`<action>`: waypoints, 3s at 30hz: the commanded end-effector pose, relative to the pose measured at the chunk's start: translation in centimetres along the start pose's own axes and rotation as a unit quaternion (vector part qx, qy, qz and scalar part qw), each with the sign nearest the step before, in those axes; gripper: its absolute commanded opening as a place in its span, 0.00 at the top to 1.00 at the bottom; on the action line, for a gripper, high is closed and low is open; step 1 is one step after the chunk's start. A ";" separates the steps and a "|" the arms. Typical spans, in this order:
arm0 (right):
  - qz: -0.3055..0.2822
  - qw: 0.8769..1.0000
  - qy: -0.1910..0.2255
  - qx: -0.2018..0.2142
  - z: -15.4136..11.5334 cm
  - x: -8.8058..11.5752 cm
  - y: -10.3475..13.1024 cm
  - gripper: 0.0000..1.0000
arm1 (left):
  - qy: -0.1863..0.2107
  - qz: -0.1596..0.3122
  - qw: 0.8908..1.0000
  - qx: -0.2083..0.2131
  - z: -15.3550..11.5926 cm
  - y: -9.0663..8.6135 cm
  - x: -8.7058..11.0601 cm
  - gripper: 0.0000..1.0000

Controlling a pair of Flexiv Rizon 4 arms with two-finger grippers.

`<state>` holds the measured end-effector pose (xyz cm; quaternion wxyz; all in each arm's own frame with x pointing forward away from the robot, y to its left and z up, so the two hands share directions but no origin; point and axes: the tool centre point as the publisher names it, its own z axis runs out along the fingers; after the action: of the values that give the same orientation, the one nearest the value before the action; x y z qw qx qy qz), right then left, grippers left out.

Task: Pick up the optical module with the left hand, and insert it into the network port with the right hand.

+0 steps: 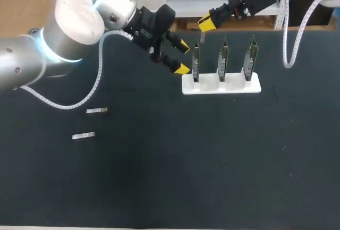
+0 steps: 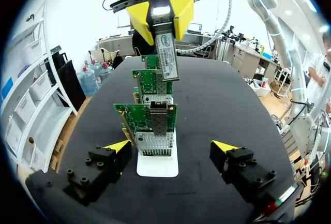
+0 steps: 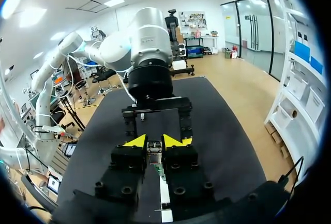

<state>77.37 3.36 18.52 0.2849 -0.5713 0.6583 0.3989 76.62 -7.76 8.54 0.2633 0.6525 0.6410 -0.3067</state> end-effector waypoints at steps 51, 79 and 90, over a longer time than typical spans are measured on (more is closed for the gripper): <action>-0.031 0.999 0.035 -0.022 1.0 -0.1 -0.4 1.00 | 0.019 0.014 1.000 0.007 0.9 0.9 -0.6 0.00; -0.046 0.997 0.059 -0.023 2.1 0.4 -0.3 1.00 | 0.019 0.014 1.000 0.007 0.9 0.9 -0.6 0.00; -0.050 0.996 0.068 -0.008 2.3 0.4 -0.1 1.00 | 0.019 0.014 1.000 0.007 0.9 0.9 -0.6 0.00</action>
<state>77.86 5.03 16.94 0.2498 -0.6332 0.6404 0.3558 77.44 -8.83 8.37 0.2521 0.6690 0.6336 -0.2958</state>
